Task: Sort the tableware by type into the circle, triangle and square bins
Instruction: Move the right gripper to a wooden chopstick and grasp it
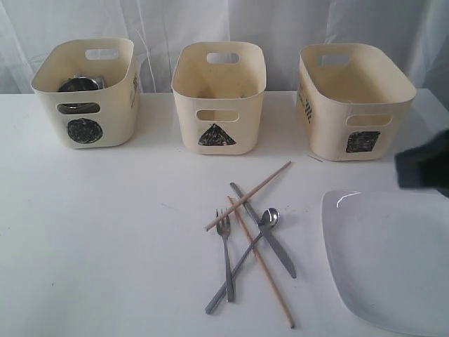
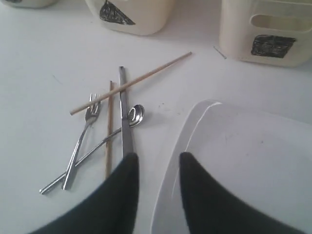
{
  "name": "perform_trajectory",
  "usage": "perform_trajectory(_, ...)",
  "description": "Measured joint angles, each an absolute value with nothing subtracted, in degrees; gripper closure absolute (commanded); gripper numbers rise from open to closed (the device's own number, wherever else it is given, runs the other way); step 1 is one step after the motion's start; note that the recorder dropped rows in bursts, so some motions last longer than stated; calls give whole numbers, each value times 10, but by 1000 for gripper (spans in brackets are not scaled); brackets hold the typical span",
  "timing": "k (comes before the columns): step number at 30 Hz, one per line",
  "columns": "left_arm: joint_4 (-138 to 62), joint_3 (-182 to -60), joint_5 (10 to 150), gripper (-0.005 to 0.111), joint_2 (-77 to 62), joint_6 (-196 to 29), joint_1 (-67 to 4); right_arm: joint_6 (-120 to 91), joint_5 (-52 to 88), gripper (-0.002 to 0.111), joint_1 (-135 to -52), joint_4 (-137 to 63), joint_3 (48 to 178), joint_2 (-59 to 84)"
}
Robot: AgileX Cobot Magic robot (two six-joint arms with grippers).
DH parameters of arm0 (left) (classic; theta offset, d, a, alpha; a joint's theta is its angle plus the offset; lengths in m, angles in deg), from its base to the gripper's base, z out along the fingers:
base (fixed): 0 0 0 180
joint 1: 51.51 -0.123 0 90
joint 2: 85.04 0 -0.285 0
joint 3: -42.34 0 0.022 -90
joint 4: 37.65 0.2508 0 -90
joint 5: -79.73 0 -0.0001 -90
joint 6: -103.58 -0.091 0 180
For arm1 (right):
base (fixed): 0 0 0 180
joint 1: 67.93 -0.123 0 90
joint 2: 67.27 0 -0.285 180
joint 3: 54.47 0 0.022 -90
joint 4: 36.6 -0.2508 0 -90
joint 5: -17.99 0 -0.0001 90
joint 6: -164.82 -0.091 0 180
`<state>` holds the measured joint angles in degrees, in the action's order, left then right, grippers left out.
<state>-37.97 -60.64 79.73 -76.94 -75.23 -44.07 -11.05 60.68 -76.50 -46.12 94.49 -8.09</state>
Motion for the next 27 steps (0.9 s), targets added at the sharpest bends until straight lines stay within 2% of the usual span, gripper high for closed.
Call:
perform_trajectory(2, -380, -606, 797, 107, -769, -752, -441, -118, 607, 46, -765, -470, 997, 15)
perform_trajectory(4, -380, -606, 797, 107, -769, -752, -441, -164, 599, 37, -765, -472, 1046, 98)
perform_trajectory(7, -380, -606, 797, 107, -769, -752, -441, -304, 598, 37, -784, -466, 1119, 272)
perform_trajectory(11, -380, -606, 797, 107, -769, -752, -441, -395, 590, 37, -823, -465, 1169, 390)
perform_trajectory(20, -380, -606, 797, 107, -769, -752, -441, -577, 567, 39, -840, -378, 1295, 533)
perform_trajectory(27, -380, -606, 797, 107, -769, -752, -441, -587, 587, 40, -858, -366, 1357, 596)
